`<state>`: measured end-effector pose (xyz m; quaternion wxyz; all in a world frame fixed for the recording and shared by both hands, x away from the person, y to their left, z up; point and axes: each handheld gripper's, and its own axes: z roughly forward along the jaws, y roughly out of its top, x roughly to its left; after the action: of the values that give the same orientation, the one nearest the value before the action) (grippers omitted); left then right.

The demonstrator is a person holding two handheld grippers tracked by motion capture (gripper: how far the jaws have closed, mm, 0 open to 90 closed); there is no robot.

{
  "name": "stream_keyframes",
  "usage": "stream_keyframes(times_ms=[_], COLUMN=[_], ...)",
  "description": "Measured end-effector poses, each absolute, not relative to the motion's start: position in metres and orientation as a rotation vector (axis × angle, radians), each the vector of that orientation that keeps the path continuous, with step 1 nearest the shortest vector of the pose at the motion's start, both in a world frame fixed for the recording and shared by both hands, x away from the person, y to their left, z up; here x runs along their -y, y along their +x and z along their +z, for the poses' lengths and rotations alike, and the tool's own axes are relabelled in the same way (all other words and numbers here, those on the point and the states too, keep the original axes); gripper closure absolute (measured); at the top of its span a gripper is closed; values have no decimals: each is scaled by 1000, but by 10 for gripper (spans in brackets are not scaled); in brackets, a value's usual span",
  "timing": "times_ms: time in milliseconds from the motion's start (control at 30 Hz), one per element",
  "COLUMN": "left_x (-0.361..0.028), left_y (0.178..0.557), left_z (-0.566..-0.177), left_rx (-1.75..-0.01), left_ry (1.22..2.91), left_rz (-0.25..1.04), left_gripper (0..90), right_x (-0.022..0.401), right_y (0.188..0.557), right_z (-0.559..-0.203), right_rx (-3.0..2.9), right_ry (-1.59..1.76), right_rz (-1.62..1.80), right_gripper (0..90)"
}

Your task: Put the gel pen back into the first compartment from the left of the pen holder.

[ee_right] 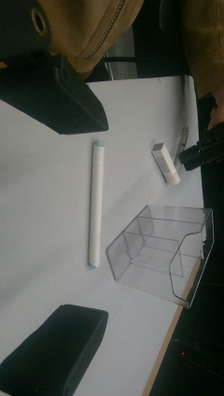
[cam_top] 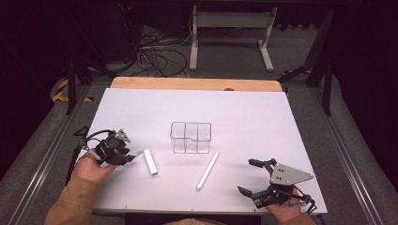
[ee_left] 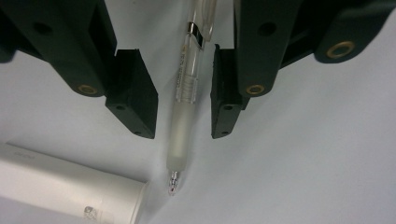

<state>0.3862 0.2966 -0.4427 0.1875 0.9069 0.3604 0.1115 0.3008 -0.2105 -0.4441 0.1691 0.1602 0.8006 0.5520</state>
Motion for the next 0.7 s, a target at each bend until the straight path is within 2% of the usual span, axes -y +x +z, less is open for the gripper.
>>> stream_keyframes(times_ms=[333,700], left_x=[-295,-295], left_y=[388,389], left_z=[-447,-448], left_rx=[-1002,-983], left_ry=[2593,2607], left_rz=[320,288], left_gripper=[738,769], right_x=[210,210], right_y=[301,301], right_z=[-444,-445], right_rx=[-2278,-2279], right_ry=[457,454], right_rz=[1568,1571], right_gripper=[93,93])
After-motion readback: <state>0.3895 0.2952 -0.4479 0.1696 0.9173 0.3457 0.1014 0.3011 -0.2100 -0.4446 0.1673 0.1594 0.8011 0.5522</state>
